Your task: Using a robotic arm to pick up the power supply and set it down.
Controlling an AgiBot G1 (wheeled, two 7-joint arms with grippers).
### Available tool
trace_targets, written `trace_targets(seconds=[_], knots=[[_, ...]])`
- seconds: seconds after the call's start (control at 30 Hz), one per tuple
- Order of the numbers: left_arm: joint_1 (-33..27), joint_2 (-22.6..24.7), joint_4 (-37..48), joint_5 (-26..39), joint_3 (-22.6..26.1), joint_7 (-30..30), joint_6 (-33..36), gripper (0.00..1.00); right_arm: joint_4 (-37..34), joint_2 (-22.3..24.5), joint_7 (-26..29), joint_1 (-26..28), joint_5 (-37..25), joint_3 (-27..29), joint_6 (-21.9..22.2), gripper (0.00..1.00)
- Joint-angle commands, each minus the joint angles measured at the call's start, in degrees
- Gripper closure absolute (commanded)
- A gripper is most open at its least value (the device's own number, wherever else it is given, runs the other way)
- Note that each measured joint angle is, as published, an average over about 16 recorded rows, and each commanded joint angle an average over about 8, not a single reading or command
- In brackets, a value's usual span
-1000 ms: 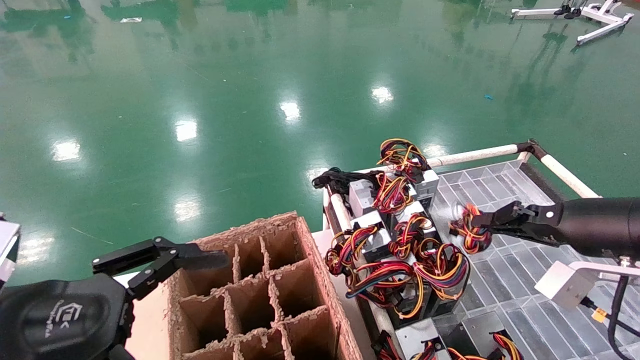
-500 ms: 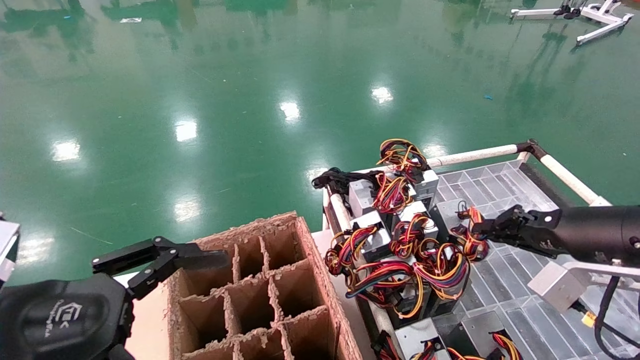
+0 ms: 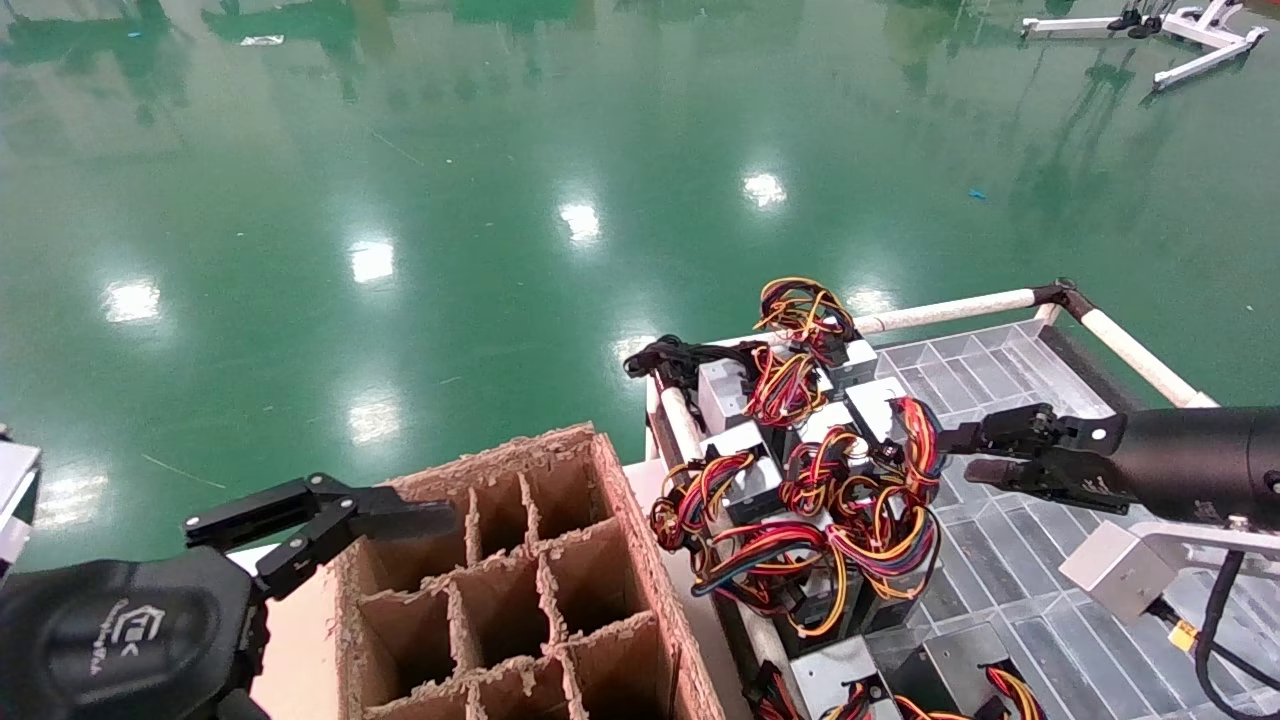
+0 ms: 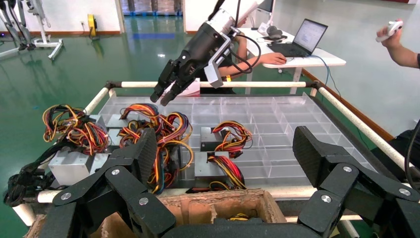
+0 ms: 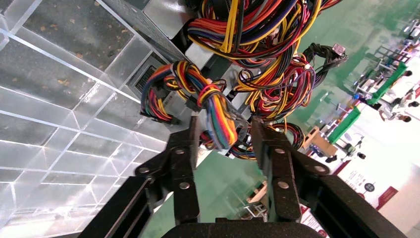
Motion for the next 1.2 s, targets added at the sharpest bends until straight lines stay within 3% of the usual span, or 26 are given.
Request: trace_targets(seconds=[0.03,0.3,0.43,1.2], knots=[[0.0,0.0,0.0,0.0,0.0,0.0,0.0,0.0,0.08,0.04,-0.09,0.03,-0.05,0.03,0.04,0.0],[0.0,0.0,0.0,0.0,0.0,0.0,0.0,0.0,0.37,0.07,0.34,-0.17,-0.04,0.44,-0.09,0.0],[0.0,0.0,0.01,0.0,0.0,0.0,0.0,0.0,1.1,-0.02,3.36,-1.53,0.56,2.33,-1.07,0.0],[-0.02,0.0,0.02,-0.01,0.02,0.01,0.01,0.0,9.33,-1.36,39.73,-17.5,7.71,24.75,-12.88,0.0]])
